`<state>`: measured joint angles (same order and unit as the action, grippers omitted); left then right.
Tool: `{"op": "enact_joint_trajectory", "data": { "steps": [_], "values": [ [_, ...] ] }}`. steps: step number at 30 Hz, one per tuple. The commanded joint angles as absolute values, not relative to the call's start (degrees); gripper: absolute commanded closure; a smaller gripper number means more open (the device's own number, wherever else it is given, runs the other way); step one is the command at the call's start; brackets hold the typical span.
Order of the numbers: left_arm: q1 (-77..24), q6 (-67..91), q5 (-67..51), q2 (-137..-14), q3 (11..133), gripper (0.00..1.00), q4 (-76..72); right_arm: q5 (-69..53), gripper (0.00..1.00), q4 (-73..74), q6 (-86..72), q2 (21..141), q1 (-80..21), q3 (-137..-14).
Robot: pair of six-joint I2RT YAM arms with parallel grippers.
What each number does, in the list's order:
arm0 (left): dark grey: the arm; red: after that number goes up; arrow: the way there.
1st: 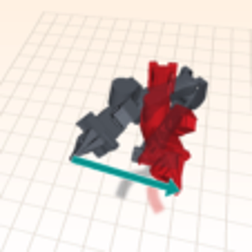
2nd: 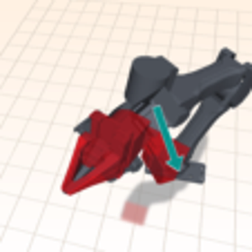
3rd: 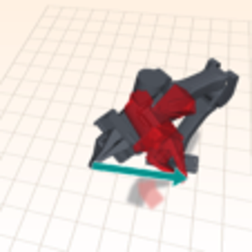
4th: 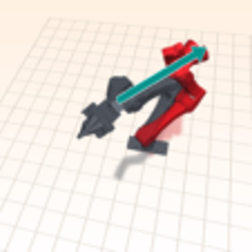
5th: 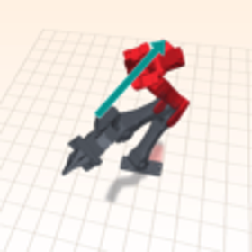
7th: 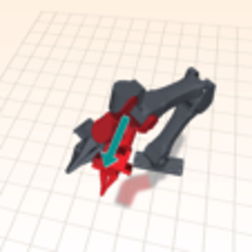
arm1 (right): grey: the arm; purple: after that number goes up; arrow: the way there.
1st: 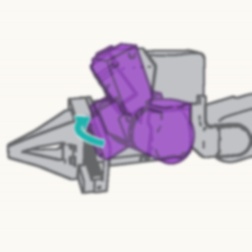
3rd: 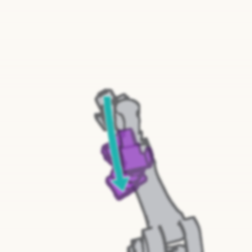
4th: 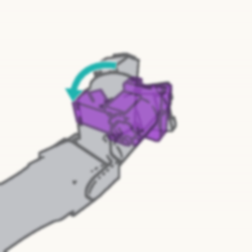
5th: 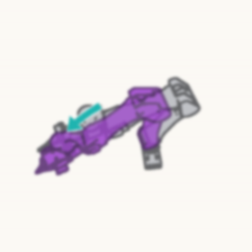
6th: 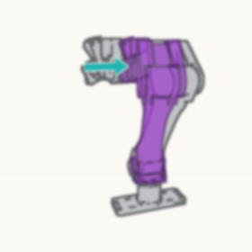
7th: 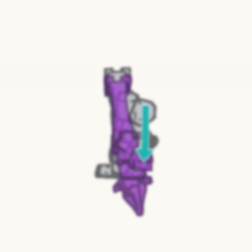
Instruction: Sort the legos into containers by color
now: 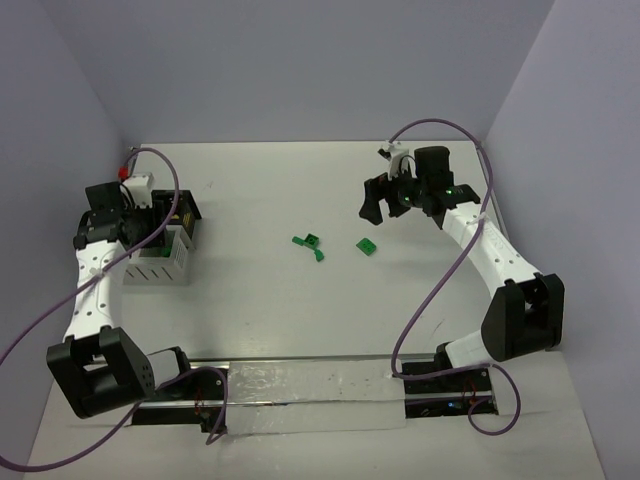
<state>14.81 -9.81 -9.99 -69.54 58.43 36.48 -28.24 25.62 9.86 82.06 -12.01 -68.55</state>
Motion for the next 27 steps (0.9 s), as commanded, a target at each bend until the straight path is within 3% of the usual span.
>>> {"op": "enact_joint_trajectory", "data": {
  "steps": [1, 6, 13, 18, 27],
  "values": [
    [15.1, -11.4, -13.5, -67.9, 64.6, 0.36, 35.8, -26.9, 0.00, 22.7, 9.4, 80.7, -12.2, -68.8],
    [10.6, -13.0, -18.1, -69.0, 69.6, 0.34, 37.2, -23.8, 0.00, 23.2, 9.3, 80.4, -12.1, -68.4],
    [-14.2, -4.7, -17.6, -79.7, 73.4, 0.35, 28.7, -20.7, 0.00, 23.5, 5.6, 80.7, -9.4, -66.3],
    [-25.9, 0.4, -17.9, -90.9, 77.1, 0.36, 20.1, -21.1, 0.00, 27.3, 6.6, 81.7, -4.3, -66.8],
    [-26.2, 6.8, -20.1, -98.9, 85.3, 0.37, 17.3, -14.5, 0.01, 31.9, 16.1, 88.1, -10.8, -65.0]
  ]
}}
